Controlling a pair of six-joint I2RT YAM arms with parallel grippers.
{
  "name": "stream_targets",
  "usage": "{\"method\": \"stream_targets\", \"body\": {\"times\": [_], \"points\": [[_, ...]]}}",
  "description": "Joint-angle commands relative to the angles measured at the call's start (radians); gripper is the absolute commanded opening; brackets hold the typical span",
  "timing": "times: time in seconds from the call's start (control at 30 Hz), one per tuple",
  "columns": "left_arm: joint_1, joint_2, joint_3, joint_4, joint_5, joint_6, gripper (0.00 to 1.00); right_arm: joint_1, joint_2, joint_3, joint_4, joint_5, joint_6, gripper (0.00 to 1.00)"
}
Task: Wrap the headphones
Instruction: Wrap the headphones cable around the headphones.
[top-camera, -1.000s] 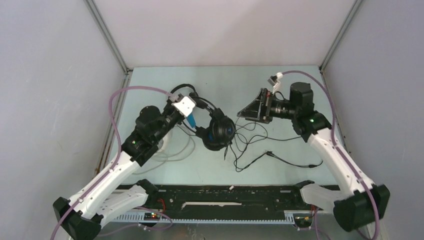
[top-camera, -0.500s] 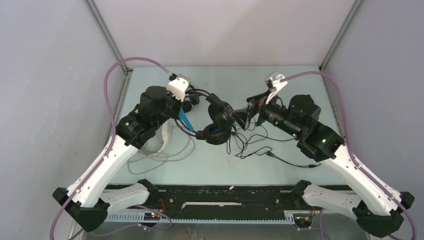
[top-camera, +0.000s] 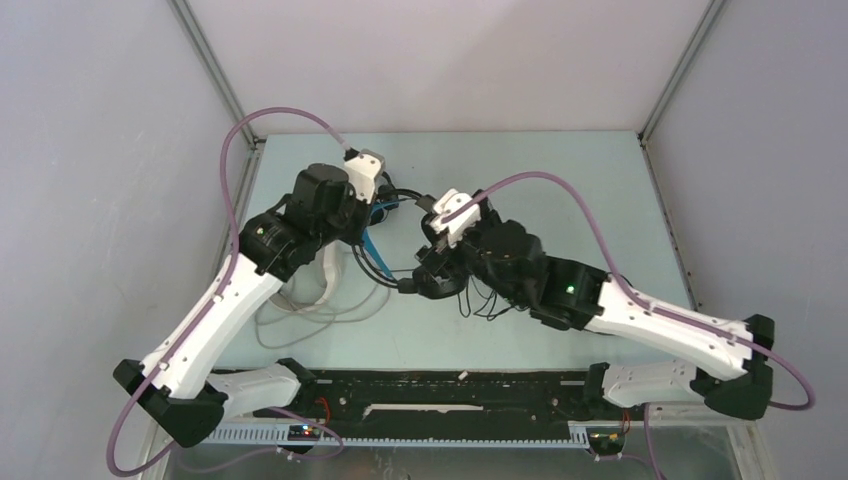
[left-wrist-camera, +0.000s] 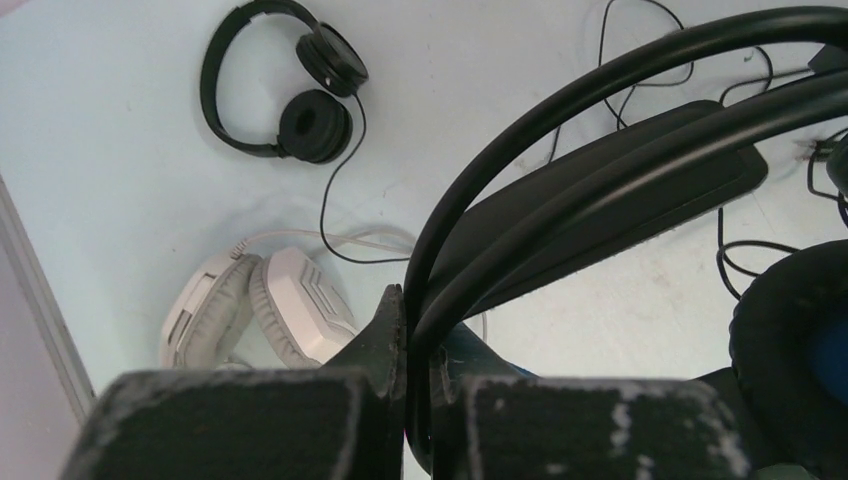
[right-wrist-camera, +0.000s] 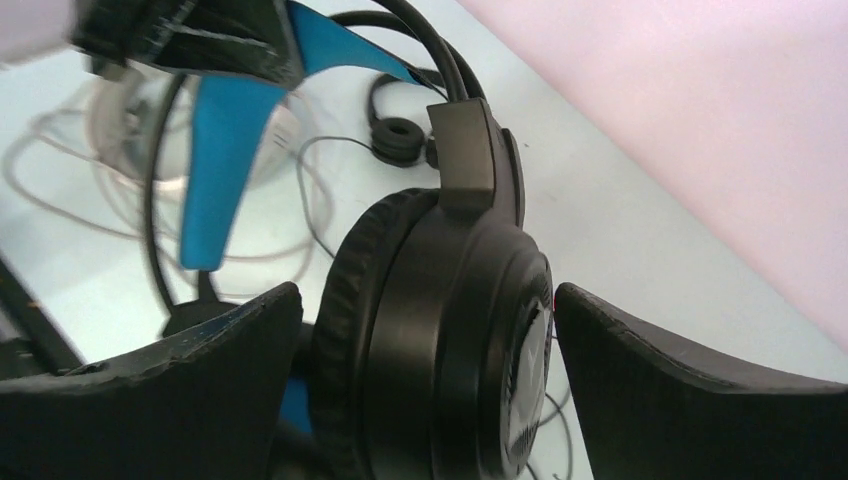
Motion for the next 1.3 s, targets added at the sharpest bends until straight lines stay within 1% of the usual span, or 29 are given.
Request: {"method": "stream_targets", "body": {"times": [0.0, 0.03, 0.1, 0.13, 0.17, 0.2, 0.23, 0.3, 0.37, 0.43, 0.53, 0.63, 0.7, 0.8, 0.87, 1.03, 1.1, 1.17, 1.27], "points": [[0.002, 0.002, 0.097, -0.007, 0.081, -0.075, 0.0, 0.03, 0.065, 0.056, 0.038, 0.192, -0.117, 0.95], [0.002, 0.005, 0.102, -0.015, 0.092, -0.078, 0.0, 0.032, 0.074, 0.056, 0.044, 0.201, -0.123, 0.91], [0.002, 0.006, 0.105, -0.019, 0.109, -0.088, 0.01, 0.033, 0.087, 0.057, 0.054, 0.219, -0.123, 0.78], [0.002, 0.003, 0.103, -0.018, 0.119, -0.093, 0.02, 0.035, 0.091, 0.056, 0.06, 0.232, -0.116, 0.64], [0.002, 0.0, 0.102, -0.016, 0.123, -0.098, 0.04, 0.035, 0.093, 0.056, 0.065, 0.249, -0.105, 0.55], [0.002, -0.005, 0.102, -0.013, 0.124, -0.105, 0.08, 0.034, 0.094, 0.056, 0.07, 0.265, -0.096, 0.48], [0.002, -0.01, 0.102, -0.01, 0.124, -0.116, 0.14, 0.035, 0.094, 0.051, 0.078, 0.279, -0.091, 0.43], [0.002, -0.02, 0.101, 0.001, 0.125, -0.125, 0.22, 0.034, 0.089, 0.044, 0.092, 0.305, -0.079, 0.35], [0.002, -0.029, 0.095, 0.014, 0.111, -0.133, 0.33, 0.027, 0.08, 0.042, 0.106, 0.323, -0.061, 0.29], [0.002, -0.034, 0.087, 0.03, 0.079, -0.142, 0.45, 0.005, 0.068, 0.041, 0.106, 0.303, -0.021, 0.25], [0.002, -0.062, 0.061, 0.075, 0.018, -0.178, 0.6, -0.041, 0.045, 0.042, 0.085, 0.247, 0.058, 0.23], [0.002, -0.12, 0.002, 0.155, 0.027, -0.191, 0.71, -0.089, 0.016, 0.042, 0.059, 0.213, 0.126, 0.21], [0.002, -0.155, -0.028, 0.205, 0.029, -0.195, 0.76, -0.131, -0.003, 0.042, 0.033, 0.18, 0.181, 0.2], [0.002, -0.178, -0.044, 0.262, 0.052, -0.197, 0.82, -0.191, -0.028, 0.041, -0.006, 0.146, 0.282, 0.2], [0.002, -0.176, -0.04, 0.288, 0.092, -0.196, 0.84, -0.213, -0.033, 0.042, -0.027, 0.136, 0.314, 0.19], [-0.007, -0.131, -0.002, 0.327, 0.128, -0.185, 0.89, -0.221, -0.032, 0.041, -0.042, 0.134, 0.32, 0.18], [-0.019, -0.106, 0.009, 0.337, 0.143, -0.156, 0.93, -0.223, -0.034, 0.041, -0.045, 0.131, 0.323, 0.18], [-0.022, -0.063, 0.032, 0.329, 0.192, -0.132, 0.94, -0.221, -0.035, 0.041, -0.048, 0.132, 0.326, 0.18], [-0.041, -0.016, 0.066, 0.312, 0.167, -0.115, 0.93, -0.223, -0.033, 0.041, -0.055, 0.138, 0.342, 0.18]]}}
